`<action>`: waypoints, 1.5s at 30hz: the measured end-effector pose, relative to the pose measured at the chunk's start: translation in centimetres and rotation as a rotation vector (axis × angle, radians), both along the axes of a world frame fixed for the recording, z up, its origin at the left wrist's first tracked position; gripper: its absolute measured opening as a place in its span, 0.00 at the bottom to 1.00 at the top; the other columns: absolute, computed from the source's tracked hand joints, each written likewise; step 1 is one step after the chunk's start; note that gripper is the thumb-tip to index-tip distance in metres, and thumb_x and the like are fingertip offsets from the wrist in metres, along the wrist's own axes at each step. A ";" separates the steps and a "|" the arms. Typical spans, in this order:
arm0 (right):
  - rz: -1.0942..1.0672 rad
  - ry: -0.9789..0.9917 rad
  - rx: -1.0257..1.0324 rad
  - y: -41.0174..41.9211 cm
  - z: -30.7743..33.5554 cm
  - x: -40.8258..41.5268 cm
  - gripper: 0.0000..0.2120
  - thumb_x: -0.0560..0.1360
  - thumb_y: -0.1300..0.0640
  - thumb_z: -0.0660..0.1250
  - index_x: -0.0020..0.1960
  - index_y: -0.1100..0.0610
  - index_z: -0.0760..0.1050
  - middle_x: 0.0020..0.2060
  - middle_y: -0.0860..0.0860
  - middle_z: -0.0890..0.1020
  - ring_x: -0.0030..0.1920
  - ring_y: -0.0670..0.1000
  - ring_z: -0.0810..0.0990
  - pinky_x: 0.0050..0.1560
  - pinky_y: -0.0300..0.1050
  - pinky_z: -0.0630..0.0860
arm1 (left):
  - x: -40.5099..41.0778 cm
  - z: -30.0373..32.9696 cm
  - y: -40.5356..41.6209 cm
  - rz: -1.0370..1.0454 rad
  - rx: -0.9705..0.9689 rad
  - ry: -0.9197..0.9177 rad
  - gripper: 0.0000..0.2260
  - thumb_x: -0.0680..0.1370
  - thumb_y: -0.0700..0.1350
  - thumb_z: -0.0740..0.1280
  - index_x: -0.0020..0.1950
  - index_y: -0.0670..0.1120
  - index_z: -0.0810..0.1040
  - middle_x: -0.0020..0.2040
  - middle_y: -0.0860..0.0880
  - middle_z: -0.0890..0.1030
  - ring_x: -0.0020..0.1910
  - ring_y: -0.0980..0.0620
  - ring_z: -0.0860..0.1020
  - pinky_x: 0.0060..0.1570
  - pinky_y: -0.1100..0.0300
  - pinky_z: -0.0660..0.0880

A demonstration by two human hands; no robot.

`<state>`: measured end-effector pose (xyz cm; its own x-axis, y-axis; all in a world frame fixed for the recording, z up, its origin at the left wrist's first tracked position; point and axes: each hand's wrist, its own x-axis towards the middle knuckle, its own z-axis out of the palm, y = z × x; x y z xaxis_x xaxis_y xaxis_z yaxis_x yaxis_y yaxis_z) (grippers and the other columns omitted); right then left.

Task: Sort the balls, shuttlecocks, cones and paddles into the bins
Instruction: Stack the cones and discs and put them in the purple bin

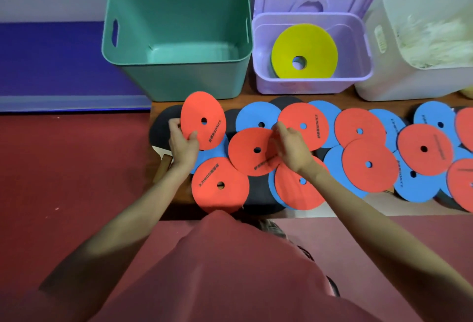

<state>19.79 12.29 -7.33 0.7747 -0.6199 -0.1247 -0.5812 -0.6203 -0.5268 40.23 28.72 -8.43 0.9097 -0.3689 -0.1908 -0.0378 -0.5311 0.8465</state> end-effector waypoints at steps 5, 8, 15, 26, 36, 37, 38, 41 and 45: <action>-0.004 -0.241 0.102 0.0 4.7 -0.1 0.04 0.78 0.65 0.60 0.51 0.60 0.67 0.29 0.58 0.73 0.29 0.56 0.69 0.32 0.50 0.69 | 0.7 2.0 1.0 -0.053 -0.183 -0.037 0.09 0.78 0.38 0.63 0.57 0.40 0.71 0.49 0.49 0.75 0.48 0.51 0.73 0.50 0.58 0.71; -0.116 -0.460 0.372 0.6 6.6 0.6 0.07 0.78 0.65 0.62 0.47 0.56 0.67 0.26 0.51 0.68 0.26 0.49 0.64 0.27 0.41 0.65 | 0.0 3.0 1.4 0.022 -0.269 0.091 0.06 0.79 0.37 0.61 0.55 0.44 0.74 0.47 0.52 0.76 0.48 0.54 0.74 0.50 0.63 0.71; -0.247 -0.491 0.712 4.3 5.4 3.1 0.10 0.77 0.67 0.64 0.44 0.55 0.68 0.25 0.49 0.76 0.23 0.43 0.69 0.25 0.37 0.69 | -2.0 4.8 1.9 0.128 -0.395 0.630 0.17 0.83 0.52 0.54 0.63 0.43 0.75 0.55 0.47 0.80 0.53 0.50 0.79 0.56 0.53 0.75; -0.462 -0.467 0.629 8.3 1.4 4.0 0.06 0.72 0.65 0.71 0.43 0.59 0.74 0.28 0.53 0.77 0.28 0.48 0.75 0.33 0.42 0.74 | -3.5 4.5 6.4 -0.065 -0.274 0.469 0.08 0.75 0.38 0.70 0.51 0.46 0.75 0.47 0.49 0.80 0.47 0.52 0.79 0.52 0.54 0.77; -0.286 0.057 0.305 10.9 -3.7 1.7 0.18 0.68 0.55 0.75 0.52 0.62 0.75 0.48 0.58 0.77 0.51 0.56 0.74 0.49 0.47 0.73 | -1.7 3.7 9.9 0.185 -0.315 0.449 0.08 0.74 0.39 0.72 0.52 0.40 0.80 0.44 0.47 0.82 0.45 0.52 0.79 0.49 0.56 0.77; -0.271 0.098 0.300 11.1 -3.9 1.8 0.21 0.67 0.54 0.76 0.55 0.62 0.74 0.51 0.59 0.75 0.53 0.57 0.73 0.53 0.49 0.72 | -1.6 3.7 10.1 0.194 -0.313 0.446 0.07 0.74 0.39 0.72 0.51 0.41 0.80 0.44 0.47 0.82 0.45 0.52 0.79 0.49 0.56 0.77; -0.265 0.138 0.301 11.3 -4.1 2.0 0.24 0.67 0.53 0.76 0.57 0.62 0.73 0.53 0.59 0.73 0.56 0.57 0.72 0.57 0.49 0.72 | -1.5 3.6 10.2 0.200 -0.312 0.447 0.06 0.74 0.39 0.71 0.50 0.41 0.80 0.44 0.47 0.81 0.45 0.51 0.79 0.49 0.55 0.77; -0.266 0.215 0.271 11.6 -4.4 2.7 0.26 0.65 0.55 0.77 0.57 0.63 0.70 0.56 0.60 0.71 0.58 0.59 0.69 0.58 0.47 0.68 | -1.3 3.4 10.5 0.192 -0.311 0.448 0.06 0.74 0.39 0.72 0.50 0.41 0.79 0.45 0.46 0.81 0.46 0.51 0.79 0.49 0.55 0.78; -0.174 0.229 0.320 10.6 -3.0 2.9 0.24 0.68 0.57 0.75 0.51 0.61 0.62 0.53 0.61 0.74 0.53 0.61 0.73 0.52 0.53 0.71 | -1.3 3.6 10.8 0.179 -0.304 0.409 0.08 0.74 0.39 0.71 0.52 0.41 0.79 0.45 0.47 0.82 0.45 0.52 0.80 0.49 0.57 0.78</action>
<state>22.69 22.85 -10.36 0.5921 -0.6410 -0.4884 -0.7869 -0.3291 -0.5221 38.98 39.48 -4.82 0.8372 -0.3083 -0.4517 0.3962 -0.2275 0.8895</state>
